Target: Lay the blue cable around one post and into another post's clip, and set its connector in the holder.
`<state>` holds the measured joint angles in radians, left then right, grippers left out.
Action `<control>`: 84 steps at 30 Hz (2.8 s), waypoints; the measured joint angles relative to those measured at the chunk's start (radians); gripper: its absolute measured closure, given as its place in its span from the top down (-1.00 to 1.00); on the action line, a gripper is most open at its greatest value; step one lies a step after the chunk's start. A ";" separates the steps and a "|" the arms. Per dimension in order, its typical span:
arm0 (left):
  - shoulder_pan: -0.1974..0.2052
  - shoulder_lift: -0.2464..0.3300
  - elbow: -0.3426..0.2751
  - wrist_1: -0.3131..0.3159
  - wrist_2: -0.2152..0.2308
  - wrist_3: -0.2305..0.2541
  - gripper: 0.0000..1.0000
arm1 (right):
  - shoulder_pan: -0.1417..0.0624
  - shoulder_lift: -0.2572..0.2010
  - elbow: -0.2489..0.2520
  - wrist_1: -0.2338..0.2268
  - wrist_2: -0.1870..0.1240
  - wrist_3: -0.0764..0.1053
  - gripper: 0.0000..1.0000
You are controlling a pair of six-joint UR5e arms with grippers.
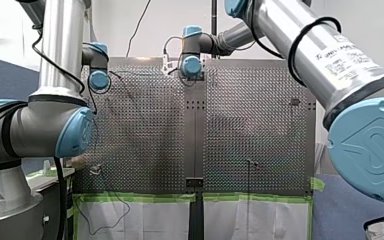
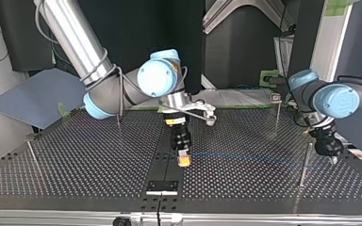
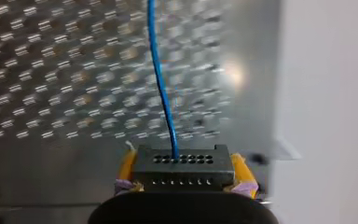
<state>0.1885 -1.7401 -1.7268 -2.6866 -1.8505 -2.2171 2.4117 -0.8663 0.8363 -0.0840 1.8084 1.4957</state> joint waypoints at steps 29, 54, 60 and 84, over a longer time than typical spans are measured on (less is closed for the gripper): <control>-0.040 0.000 -0.073 0.182 0.084 -0.090 -1.00 | -0.062 0.022 0.111 0.000 0.028 0.022 -1.00; -0.050 0.000 -0.078 0.169 0.048 -0.055 -1.00 | -0.109 0.022 0.199 -0.047 0.028 0.029 -1.00; -0.054 0.000 -0.103 0.200 0.028 -0.027 -1.00 | -0.120 0.022 0.236 -0.074 0.028 0.041 -1.00; -0.068 -0.008 -0.167 0.254 0.156 -0.056 0.88 | -0.159 0.022 0.454 -0.252 0.059 0.075 -1.00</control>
<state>0.1207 -1.7483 -1.8940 -2.4327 -1.6943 -2.2730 2.2528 -0.8446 1.2900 -0.3361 1.8672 1.5706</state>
